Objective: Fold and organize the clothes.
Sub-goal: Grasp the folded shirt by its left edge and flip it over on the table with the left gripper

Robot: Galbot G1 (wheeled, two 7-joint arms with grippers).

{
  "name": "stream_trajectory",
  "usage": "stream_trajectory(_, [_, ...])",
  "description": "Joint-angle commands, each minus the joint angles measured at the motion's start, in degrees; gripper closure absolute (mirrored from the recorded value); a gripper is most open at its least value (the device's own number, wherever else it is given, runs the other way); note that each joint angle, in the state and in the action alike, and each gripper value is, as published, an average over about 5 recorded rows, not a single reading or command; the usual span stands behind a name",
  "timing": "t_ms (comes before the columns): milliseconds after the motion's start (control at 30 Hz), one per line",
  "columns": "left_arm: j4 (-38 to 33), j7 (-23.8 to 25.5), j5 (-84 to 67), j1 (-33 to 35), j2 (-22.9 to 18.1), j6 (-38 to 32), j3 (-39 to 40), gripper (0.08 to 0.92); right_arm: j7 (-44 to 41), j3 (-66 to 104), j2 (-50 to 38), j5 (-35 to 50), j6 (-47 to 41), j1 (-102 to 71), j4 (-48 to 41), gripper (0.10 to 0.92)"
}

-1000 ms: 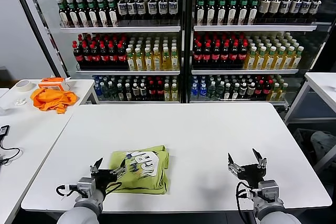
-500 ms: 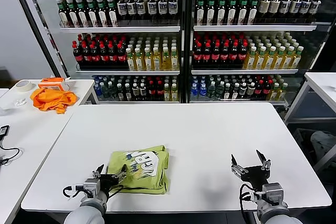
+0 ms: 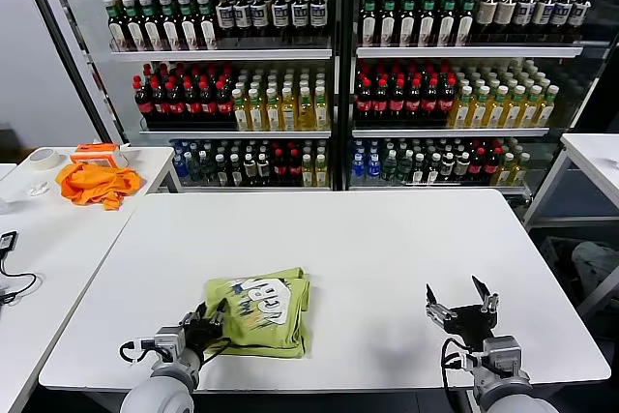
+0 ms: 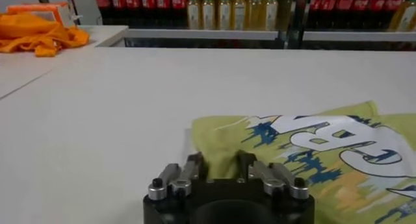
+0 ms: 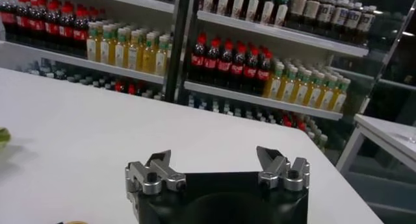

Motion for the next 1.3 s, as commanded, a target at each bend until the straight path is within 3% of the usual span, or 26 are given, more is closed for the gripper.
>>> stream_trajectory(33, [-0.33,0.75,0.18,-0.03,0.47,-1.25,-0.62,0.683,0.00,-0.53,-0.10,0.06,-0.10,0.72,-0.72,0.203])
stream_trajectory(233, [-11.20,0.19,1.28,1.61,6.92,1.87,-4.71,0.853,0.02,-1.64,-0.36,0.05,-0.43,2.03,-1.07,0.203])
stream_trajectory(367, [-16.99,0.52,1.34,3.62,14.25,2.47,-12.59,0.896,0.06,-2.42,-0.40,0.05,-0.84,3.02,-1.23,0.203])
stream_trajectory(600, [-11.65,6.17,1.05,11.43,29.27,2.51,-33.67,0.897,0.07,-3.36,-0.12,0.01,-1.04,4.09,-1.34,0.203])
stream_trajectory(700, [-9.87,7.43,0.92,12.91,32.77,2.59,-37.18,0.897,0.00,-3.30,0.04,-0.04,-0.82,4.06,-1.40,0.203])
stream_trajectory(767, [-11.36,7.16,0.78,11.35,31.86,2.64,-34.01,0.897,-0.04,-3.20,0.19,-0.09,-0.70,3.97,-1.39,0.203])
stream_trajectory(833, [-14.55,6.26,0.54,8.20,27.64,2.63,-25.47,0.897,-0.03,-2.99,0.42,-0.17,-0.63,3.76,-1.37,0.203])
stream_trajectory(967, [-19.02,5.68,3.96,2.74,13.41,2.56,-3.41,0.897,-0.05,-2.35,0.65,-0.42,-0.54,2.96,-1.47,0.203])
stream_trajectory(1067, [-17.79,6.88,11.42,1.43,3.17,2.50,8.43,0.897,-0.06,-2.15,0.60,-0.66,-0.60,2.91,-1.55,0.203])
stream_trajectory(1167, [-15.11,7.48,16.75,0.56,-2.17,2.43,13.76,0.897,-0.02,-2.14,0.58,-0.73,-0.80,3.37,-1.55,0.203])
stream_trajectory(1300, [-12.71,7.29,19.40,-1.15,-4.45,2.38,14.35,0.897,0.00,-2.37,0.83,-0.81,-0.99,3.86,-1.64,0.203])
